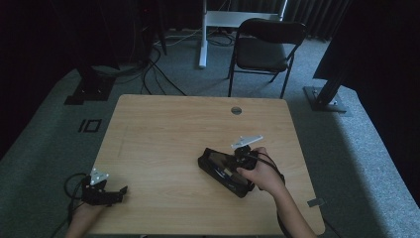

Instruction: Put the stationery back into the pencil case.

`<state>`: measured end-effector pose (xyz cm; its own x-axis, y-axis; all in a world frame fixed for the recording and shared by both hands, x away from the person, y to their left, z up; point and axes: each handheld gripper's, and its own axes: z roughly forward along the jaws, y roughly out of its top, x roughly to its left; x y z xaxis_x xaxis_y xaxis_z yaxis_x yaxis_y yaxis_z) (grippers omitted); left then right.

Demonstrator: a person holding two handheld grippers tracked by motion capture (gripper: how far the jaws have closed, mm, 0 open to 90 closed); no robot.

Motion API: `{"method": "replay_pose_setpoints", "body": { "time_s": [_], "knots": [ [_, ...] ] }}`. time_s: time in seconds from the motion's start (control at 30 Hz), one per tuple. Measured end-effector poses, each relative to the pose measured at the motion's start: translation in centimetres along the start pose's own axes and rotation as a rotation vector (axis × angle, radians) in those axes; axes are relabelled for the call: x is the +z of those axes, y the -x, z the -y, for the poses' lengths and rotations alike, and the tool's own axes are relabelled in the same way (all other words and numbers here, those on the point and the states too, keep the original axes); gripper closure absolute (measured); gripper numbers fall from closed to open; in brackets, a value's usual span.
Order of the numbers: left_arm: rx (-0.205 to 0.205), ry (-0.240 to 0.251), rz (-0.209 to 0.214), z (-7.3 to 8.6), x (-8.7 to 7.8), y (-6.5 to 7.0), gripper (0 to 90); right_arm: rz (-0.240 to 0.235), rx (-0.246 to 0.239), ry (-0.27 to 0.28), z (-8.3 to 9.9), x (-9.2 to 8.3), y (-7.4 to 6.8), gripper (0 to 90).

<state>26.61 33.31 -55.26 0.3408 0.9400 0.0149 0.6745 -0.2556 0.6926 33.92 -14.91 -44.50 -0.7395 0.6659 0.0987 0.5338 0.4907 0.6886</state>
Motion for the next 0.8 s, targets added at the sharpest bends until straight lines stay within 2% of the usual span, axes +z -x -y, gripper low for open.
{"method": "replay_pose_setpoints", "body": {
  "time_s": [0.23,0.43,0.8],
  "knots": [
    [0.000,0.000,0.000,0.0,0.0,0.0,0.0,0.024,0.031,0.052,-0.2,-0.9,0.6,63.9],
    [0.000,0.000,0.000,0.0,0.0,0.0,0.0,0.063,0.059,0.110,-0.2,-1.6,1.4,56.2],
    [-0.002,0.000,0.000,0.0,0.0,0.0,0.0,0.103,0.100,0.148,0.5,-2.1,2.5,50.4]
  ]
}}
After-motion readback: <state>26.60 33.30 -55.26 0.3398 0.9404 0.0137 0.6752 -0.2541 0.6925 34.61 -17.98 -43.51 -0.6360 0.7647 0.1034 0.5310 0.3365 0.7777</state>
